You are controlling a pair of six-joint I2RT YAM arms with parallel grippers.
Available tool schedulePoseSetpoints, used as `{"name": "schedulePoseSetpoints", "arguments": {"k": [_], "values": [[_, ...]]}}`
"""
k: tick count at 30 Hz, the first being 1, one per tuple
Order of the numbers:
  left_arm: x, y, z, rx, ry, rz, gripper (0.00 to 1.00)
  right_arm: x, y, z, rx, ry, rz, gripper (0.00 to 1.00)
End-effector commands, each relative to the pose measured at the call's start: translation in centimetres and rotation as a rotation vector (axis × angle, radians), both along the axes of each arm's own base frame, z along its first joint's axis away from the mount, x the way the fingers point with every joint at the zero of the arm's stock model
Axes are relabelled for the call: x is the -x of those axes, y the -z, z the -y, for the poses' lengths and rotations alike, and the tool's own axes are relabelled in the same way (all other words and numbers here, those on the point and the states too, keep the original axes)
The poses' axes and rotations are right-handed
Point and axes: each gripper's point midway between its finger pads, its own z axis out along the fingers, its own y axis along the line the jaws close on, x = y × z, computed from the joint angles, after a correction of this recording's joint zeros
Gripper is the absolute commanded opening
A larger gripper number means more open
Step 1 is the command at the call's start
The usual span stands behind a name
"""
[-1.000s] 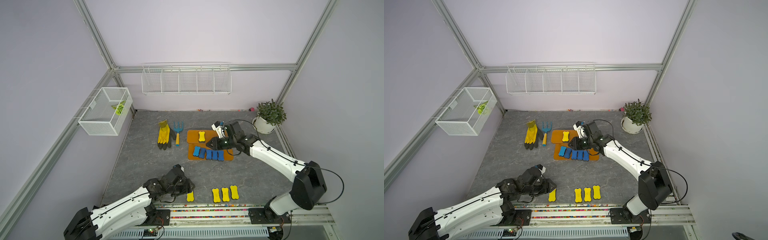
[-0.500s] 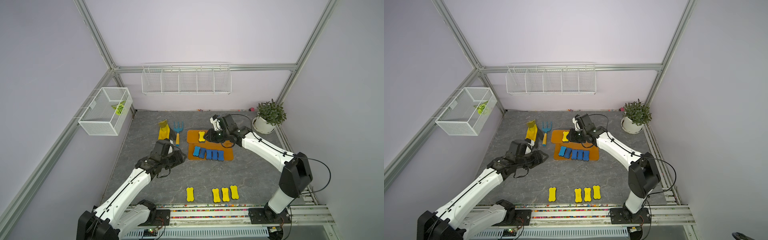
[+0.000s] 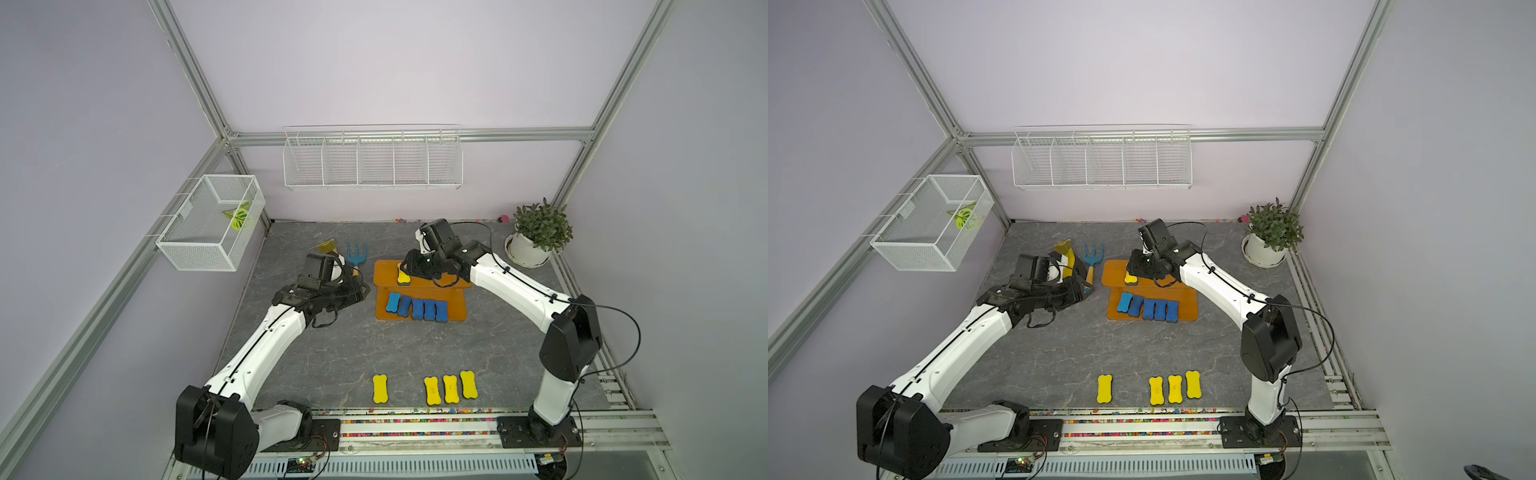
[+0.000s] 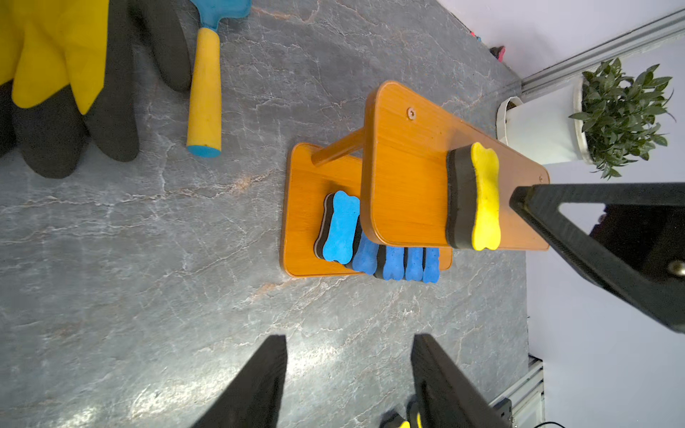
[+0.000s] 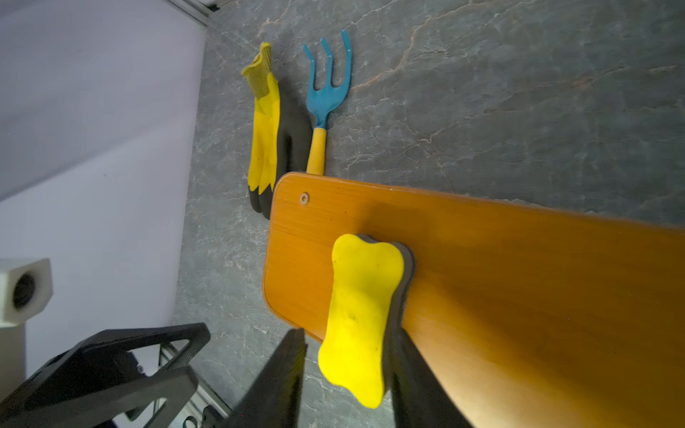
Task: Remove the whiteboard erasers from the shelf
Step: Pick up the whiteboard eraser from the shelf.
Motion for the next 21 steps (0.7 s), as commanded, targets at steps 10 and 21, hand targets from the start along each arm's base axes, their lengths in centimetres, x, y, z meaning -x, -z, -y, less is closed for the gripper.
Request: {"name": "schedulePoseSetpoints", "arguments": {"k": [10,21], "values": [[-1.8,-0.8,-5.0,-0.183,-0.125,0.034,0.61,0.6,-0.2,1.4,0.422,0.052,0.097,0.64],[-1.7,1.6,-6.0,-0.244,-0.151,-0.036,0.69,0.1,0.5,1.0,0.537,0.105,0.092,0.68]]}}
